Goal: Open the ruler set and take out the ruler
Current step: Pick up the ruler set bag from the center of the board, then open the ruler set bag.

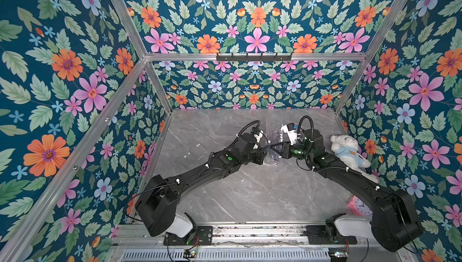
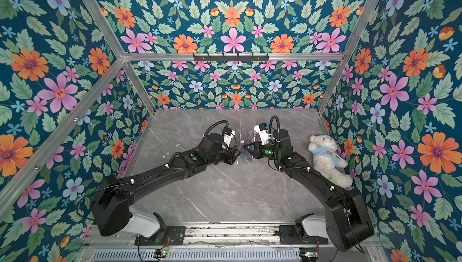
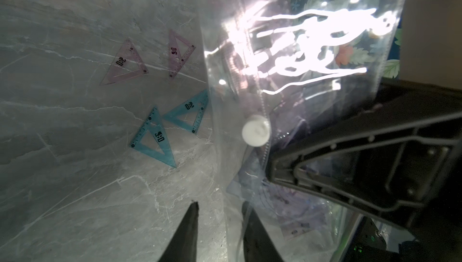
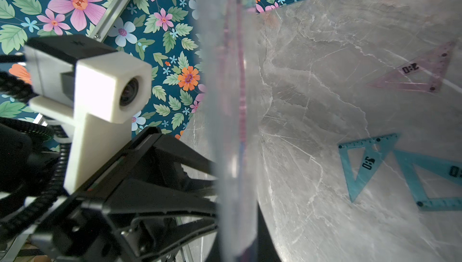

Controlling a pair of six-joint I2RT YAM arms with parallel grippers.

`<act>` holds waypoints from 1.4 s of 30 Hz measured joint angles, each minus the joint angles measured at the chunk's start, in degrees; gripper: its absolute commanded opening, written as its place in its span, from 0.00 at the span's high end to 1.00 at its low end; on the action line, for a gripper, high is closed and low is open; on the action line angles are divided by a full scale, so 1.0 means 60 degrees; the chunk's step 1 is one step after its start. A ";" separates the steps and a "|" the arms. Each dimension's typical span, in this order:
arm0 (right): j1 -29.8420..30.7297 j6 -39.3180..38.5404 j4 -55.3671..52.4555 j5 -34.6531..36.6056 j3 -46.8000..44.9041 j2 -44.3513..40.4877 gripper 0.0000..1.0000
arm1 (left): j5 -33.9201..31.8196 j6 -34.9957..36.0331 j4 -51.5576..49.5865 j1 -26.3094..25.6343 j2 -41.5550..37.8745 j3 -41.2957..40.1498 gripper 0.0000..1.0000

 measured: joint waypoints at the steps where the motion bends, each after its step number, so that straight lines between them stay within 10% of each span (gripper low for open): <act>1: 0.0000 -0.0007 -0.0095 0.0036 0.0069 -0.0058 1.00 | -0.0109 0.0051 0.0000 -0.0004 -0.0087 0.0000 0.57; 42: 0.0688 -0.0780 -0.3574 0.2987 0.1614 -0.0280 1.00 | -0.3289 0.2222 -0.0430 -0.1279 0.1239 0.1727 0.64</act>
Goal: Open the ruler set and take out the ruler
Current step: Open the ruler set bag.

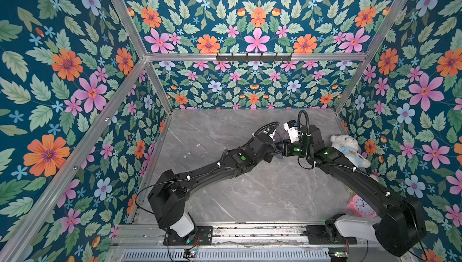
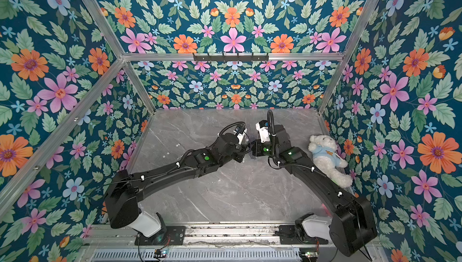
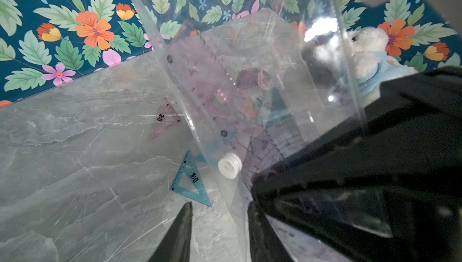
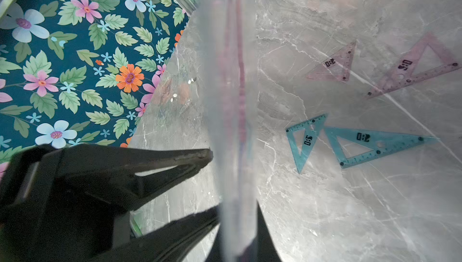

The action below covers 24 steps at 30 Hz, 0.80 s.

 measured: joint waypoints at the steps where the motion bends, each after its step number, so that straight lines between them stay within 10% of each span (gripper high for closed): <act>1: 0.0018 0.0000 0.0007 0.0000 0.0000 0.0000 1.00 | -0.0029 0.0000 0.0007 0.0000 0.0040 0.0004 0.66; 24: 0.0182 0.0007 0.0044 0.0331 -0.0164 -0.0106 1.00 | -0.0390 -0.0277 0.0004 -0.0044 0.0798 0.0441 1.00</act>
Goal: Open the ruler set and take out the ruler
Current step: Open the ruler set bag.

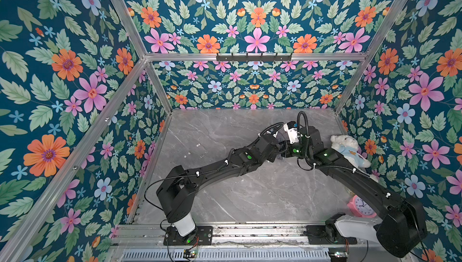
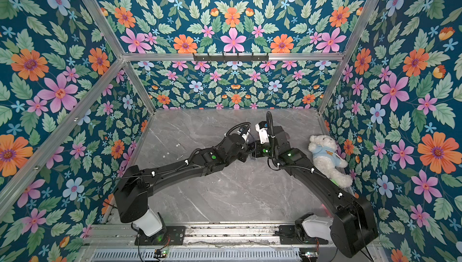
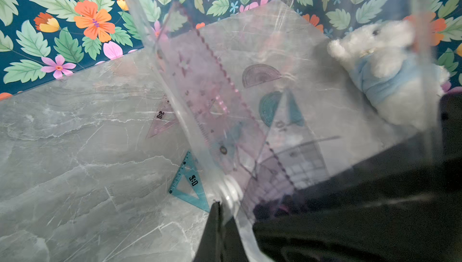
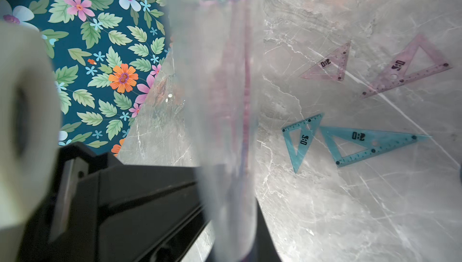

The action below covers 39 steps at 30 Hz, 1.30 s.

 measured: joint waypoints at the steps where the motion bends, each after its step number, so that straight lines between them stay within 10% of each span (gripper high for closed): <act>1: 0.0004 0.0007 0.0004 0.0004 -0.0007 0.0000 1.00 | -0.0004 -0.0036 0.0007 0.0000 0.0004 0.0000 1.00; 39: 0.0095 0.0346 0.1118 -0.1974 -0.0310 -0.0248 1.00 | 0.1676 -0.0554 0.1974 0.0204 -0.3417 -0.3126 1.00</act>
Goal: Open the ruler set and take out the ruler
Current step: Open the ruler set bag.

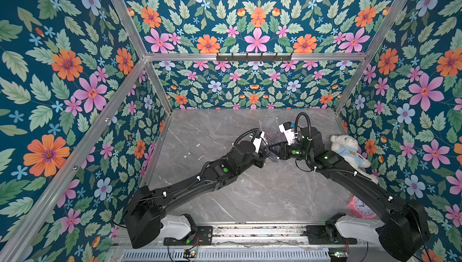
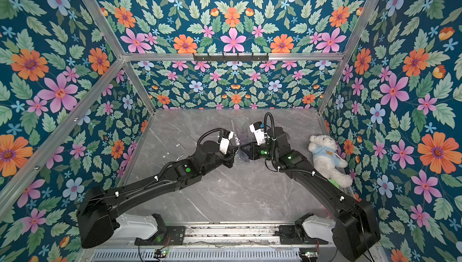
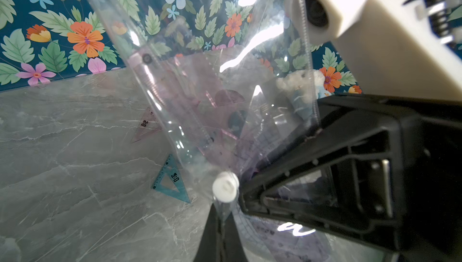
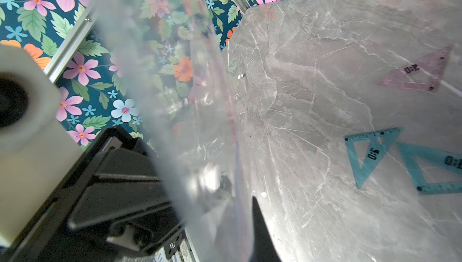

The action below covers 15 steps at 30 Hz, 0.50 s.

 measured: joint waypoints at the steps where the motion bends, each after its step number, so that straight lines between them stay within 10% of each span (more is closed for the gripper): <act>1: 0.0000 0.0036 0.0047 -0.0044 -0.0015 -0.0011 1.00 | 0.0011 0.0000 0.0033 0.0000 -0.0058 -0.0047 1.00; 15: 0.0018 0.0321 0.0474 -0.0441 -0.0291 -0.0189 1.00 | 0.0208 0.0000 0.0335 0.0000 -0.0874 -0.0663 1.00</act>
